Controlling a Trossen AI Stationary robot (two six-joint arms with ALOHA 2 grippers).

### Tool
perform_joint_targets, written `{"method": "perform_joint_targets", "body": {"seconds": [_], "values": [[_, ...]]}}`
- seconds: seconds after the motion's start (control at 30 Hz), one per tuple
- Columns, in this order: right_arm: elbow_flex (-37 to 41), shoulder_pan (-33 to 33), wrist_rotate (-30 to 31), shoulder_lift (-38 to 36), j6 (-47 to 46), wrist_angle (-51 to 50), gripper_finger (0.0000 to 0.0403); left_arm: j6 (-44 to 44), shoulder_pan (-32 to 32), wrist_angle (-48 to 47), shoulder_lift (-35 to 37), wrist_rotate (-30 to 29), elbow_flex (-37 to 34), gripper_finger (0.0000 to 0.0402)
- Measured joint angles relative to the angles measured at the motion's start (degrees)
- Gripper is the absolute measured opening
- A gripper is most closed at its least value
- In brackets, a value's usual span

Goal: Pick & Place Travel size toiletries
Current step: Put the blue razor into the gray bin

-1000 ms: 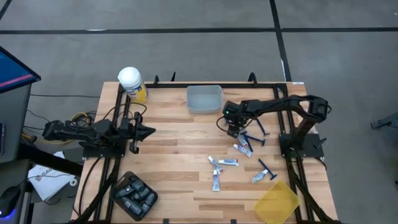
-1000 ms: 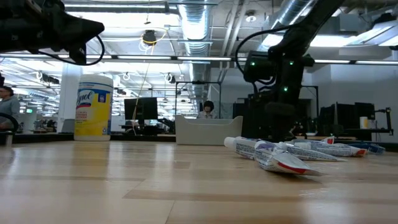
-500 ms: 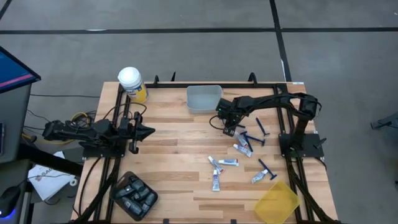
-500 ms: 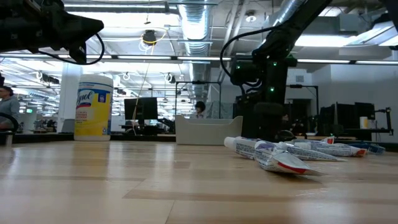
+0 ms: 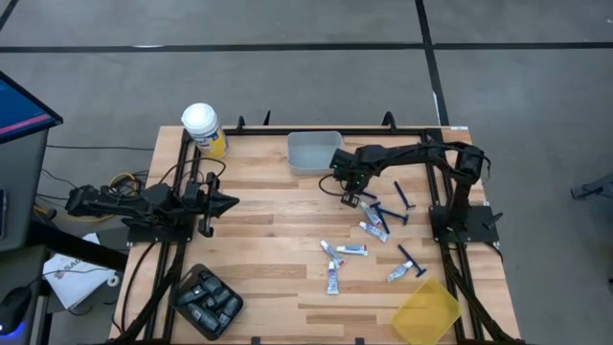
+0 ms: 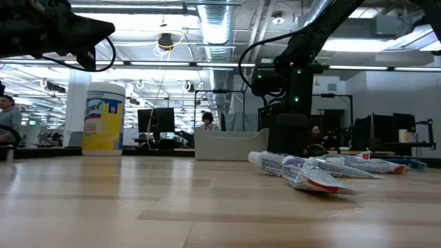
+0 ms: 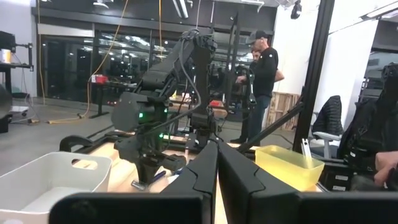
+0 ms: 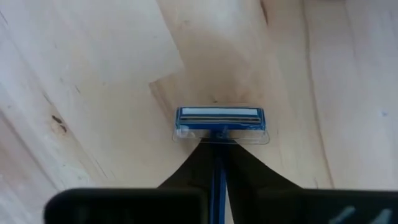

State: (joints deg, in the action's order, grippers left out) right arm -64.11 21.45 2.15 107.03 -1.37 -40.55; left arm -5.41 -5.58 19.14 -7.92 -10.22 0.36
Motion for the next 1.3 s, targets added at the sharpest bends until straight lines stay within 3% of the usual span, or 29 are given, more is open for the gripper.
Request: {"method": "perform_joint_targets", "body": {"seconds": [0.5, 1.03, 1.3], "values": [[0.03, 0.06, -0.46, -0.84, -0.15, -0.66, 0.0003, 0.00, 0.00, -16.39, 4.58, 0.17, 0.00, 0.0008], [-0.15, 1.56, -0.85, -5.53, -0.15, -2.48, 0.0001, 0.00, -0.11, -15.57, 7.91, 0.14, -0.02, 0.0008], [-7.58, 1.88, -0.85, -9.60, -0.15, -9.34, 0.0000, 0.00, -0.13, -15.36, 7.93, 0.15, -0.02, 0.0008]]}}
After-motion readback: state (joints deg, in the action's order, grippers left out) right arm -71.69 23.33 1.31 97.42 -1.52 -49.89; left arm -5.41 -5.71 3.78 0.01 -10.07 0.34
